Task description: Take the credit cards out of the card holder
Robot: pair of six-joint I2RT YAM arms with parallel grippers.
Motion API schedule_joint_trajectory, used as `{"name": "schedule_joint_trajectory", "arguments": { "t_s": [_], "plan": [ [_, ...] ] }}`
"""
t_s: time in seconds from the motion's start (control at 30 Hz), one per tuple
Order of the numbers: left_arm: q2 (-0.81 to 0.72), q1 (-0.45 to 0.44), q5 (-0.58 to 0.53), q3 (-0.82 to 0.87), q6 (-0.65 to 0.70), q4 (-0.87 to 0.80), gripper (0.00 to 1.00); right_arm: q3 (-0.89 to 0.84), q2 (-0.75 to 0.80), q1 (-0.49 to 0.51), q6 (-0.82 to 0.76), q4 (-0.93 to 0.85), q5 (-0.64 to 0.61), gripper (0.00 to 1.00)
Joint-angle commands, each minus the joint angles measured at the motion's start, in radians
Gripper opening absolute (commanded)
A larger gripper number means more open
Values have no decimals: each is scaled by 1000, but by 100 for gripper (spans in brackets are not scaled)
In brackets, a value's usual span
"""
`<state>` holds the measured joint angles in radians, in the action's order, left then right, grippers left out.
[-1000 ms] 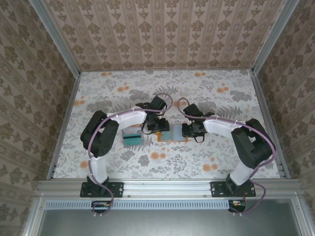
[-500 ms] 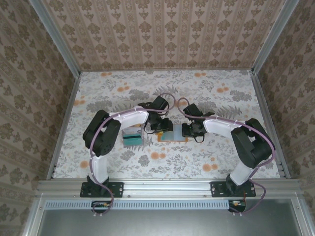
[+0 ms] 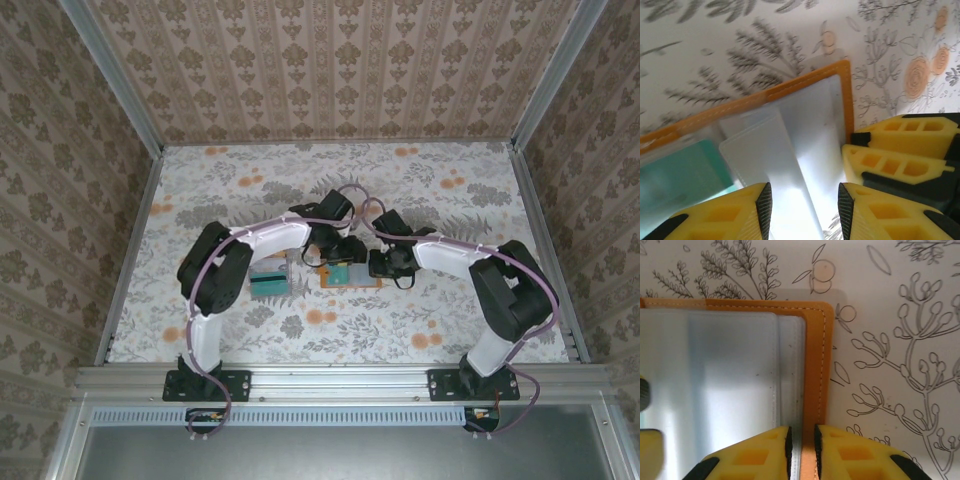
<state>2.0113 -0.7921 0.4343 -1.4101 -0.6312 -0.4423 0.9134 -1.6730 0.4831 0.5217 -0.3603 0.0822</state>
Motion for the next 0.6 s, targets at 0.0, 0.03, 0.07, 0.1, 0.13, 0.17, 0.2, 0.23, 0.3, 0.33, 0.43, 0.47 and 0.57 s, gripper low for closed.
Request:
{"name": "schedule_joint_trajectory", "arguments": {
  "t_s": [0.0, 0.03, 0.07, 0.1, 0.13, 0.17, 0.2, 0.23, 0.3, 0.33, 0.43, 0.47, 0.57],
  "plan": [
    [22, -10, 41, -43, 37, -8, 43, -24, 73, -27, 33, 5, -38, 25],
    [27, -11, 46, -52, 39, -9, 43, -32, 91, -33, 35, 5, -43, 25],
    [33, -14, 49, -61, 41, -11, 43, -38, 108, -41, 39, 3, -49, 26],
    [37, -17, 54, -69, 43, -10, 43, -43, 122, -48, 40, 0, -51, 27],
    [38, -19, 58, -75, 46, -12, 43, -47, 130, -53, 40, -2, -51, 27],
    [39, -23, 61, -81, 51, -12, 43, -50, 139, -58, 39, -6, -51, 27],
    [33, -27, 61, -84, 56, -11, 43, -52, 143, -60, 38, -8, -51, 27],
    [28, -29, 62, -86, 59, -7, 43, -54, 145, -63, 39, -8, -49, 27],
    [5, -31, 68, -83, 63, 9, 45, -60, 150, -64, 41, -5, -47, 28],
    [-3, -31, 70, -84, 64, 14, 45, -62, 150, -64, 46, -4, -46, 28],
    [-30, -31, 79, -83, 67, 17, 45, -62, 147, -64, 52, 4, -39, 29],
    [-39, -31, 74, -80, 67, 15, 45, -61, 145, -64, 54, 5, -38, 29],
    [-73, -26, 61, -66, 65, 16, 45, -58, 145, -64, 55, 5, -37, 29]
  ]
}}
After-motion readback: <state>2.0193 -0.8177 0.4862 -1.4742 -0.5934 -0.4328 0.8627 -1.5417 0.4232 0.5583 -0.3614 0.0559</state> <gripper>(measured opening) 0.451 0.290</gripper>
